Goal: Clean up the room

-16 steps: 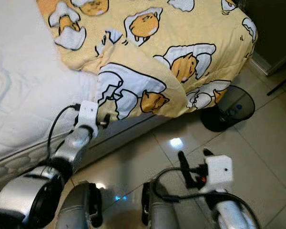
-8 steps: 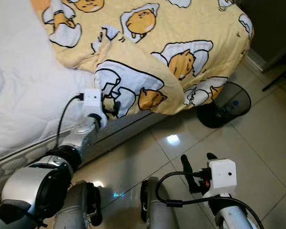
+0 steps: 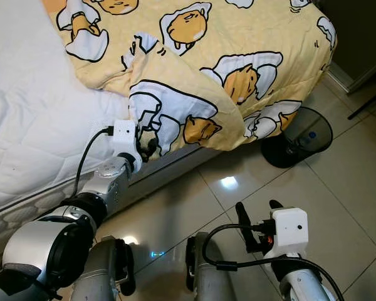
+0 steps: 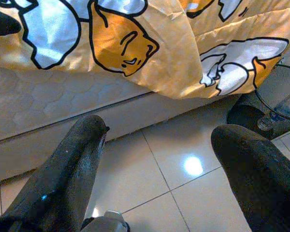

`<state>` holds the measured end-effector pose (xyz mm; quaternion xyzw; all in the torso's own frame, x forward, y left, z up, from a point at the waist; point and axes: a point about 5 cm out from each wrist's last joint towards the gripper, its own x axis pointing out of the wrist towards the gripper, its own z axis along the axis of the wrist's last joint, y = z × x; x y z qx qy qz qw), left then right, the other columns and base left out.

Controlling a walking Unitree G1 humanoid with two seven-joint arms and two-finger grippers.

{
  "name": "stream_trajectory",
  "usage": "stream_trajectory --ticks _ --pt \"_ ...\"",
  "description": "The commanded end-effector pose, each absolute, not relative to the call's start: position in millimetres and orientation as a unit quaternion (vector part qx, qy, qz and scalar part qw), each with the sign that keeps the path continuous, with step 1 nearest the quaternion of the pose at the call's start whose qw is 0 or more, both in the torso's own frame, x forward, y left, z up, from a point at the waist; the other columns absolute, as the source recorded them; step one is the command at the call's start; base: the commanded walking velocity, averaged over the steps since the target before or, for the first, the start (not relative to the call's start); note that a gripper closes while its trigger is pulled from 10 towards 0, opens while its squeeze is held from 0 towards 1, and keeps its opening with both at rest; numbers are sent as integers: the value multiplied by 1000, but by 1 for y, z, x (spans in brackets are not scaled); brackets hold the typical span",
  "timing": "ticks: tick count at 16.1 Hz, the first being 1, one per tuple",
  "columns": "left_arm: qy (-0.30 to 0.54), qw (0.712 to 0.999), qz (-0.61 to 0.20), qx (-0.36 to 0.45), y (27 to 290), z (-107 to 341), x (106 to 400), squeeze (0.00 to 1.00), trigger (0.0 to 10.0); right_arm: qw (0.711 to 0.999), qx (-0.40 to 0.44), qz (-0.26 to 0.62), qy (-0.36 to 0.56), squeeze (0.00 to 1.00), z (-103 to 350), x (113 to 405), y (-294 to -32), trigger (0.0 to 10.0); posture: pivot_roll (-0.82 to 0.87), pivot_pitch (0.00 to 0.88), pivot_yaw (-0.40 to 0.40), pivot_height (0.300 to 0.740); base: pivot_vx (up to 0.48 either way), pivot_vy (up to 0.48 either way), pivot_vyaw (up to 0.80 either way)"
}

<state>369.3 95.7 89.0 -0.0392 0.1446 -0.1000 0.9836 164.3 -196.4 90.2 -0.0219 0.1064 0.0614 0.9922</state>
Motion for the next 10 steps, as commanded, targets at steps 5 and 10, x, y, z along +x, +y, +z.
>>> stream_trajectory --ticks 5,10 --pt "169 978 -121 -33 94 76 361 0 0 992 -24 54 111 0 90 165 -197 10000 -345 296 -50 669 0 0 0" --pt "169 977 -125 -23 93 75 361 0 0 988 1 95 123 0 89 161 -192 10000 -354 289 -53 669 0 0 0"
